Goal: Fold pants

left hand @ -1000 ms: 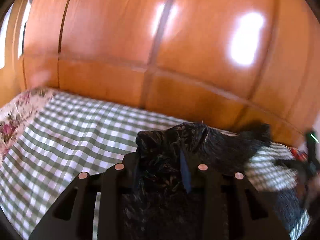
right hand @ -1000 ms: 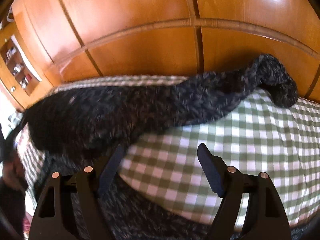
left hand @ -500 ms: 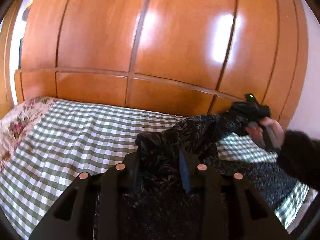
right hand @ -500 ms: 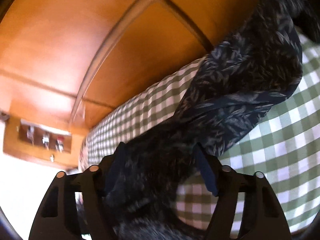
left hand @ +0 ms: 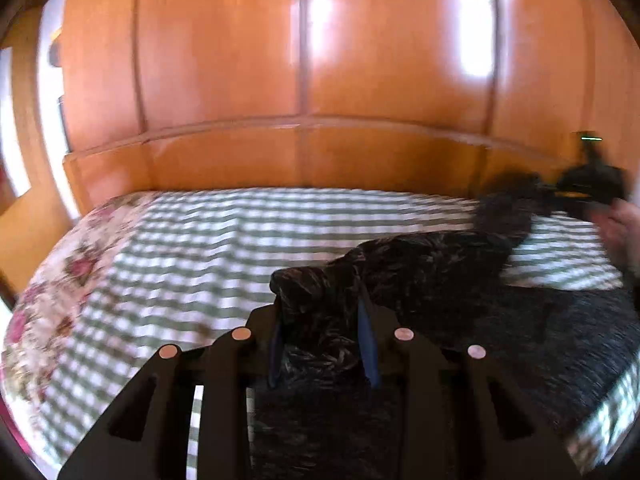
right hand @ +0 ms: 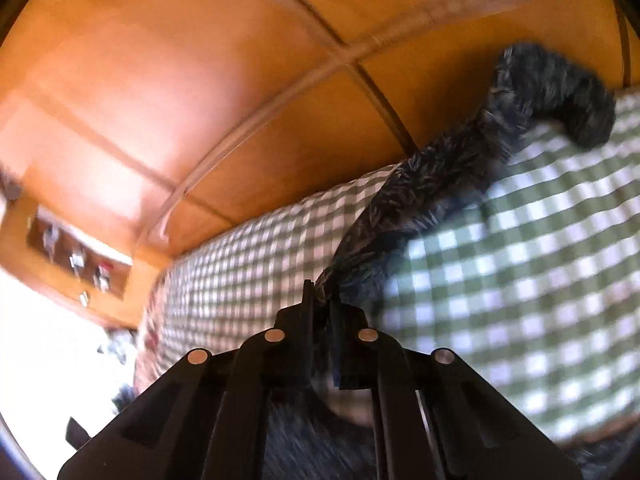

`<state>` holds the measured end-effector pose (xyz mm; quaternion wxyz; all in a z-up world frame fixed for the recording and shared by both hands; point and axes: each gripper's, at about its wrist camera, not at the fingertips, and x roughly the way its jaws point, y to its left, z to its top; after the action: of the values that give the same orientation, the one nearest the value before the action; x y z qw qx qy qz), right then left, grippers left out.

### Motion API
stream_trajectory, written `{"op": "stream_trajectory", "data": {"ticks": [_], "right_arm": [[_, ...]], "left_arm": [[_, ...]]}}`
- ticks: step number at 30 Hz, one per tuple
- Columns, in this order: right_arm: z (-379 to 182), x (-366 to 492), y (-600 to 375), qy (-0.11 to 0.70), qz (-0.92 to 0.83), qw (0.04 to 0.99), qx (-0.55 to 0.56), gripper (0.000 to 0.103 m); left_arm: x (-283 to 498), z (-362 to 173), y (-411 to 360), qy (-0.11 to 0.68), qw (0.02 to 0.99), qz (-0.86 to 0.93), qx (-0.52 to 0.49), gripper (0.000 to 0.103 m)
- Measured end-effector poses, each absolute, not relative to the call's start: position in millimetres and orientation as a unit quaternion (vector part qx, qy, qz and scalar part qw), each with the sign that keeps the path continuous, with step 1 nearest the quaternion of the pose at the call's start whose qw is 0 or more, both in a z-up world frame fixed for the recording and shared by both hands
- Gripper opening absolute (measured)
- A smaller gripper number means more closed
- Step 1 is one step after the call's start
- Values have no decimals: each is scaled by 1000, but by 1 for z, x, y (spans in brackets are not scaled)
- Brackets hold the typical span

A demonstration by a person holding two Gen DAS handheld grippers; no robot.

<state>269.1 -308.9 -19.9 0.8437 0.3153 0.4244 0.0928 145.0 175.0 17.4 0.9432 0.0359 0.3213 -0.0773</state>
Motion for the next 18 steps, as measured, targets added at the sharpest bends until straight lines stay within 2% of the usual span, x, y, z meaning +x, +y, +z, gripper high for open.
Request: {"op": "stream_trajectory", "data": {"ticks": [4,10,18], "right_arm": [[-18,205,-300,428,100,858,266,5],[-51,132,-299,451,83,850,260,5],[-77,111,-297,470,57,840,264,5]], "left_arm": [[148,21,165,328,942,-52,51,31],[133,18,142,323,940,-61,91,31],[106,6,131,333,934,-70,108,31]]}}
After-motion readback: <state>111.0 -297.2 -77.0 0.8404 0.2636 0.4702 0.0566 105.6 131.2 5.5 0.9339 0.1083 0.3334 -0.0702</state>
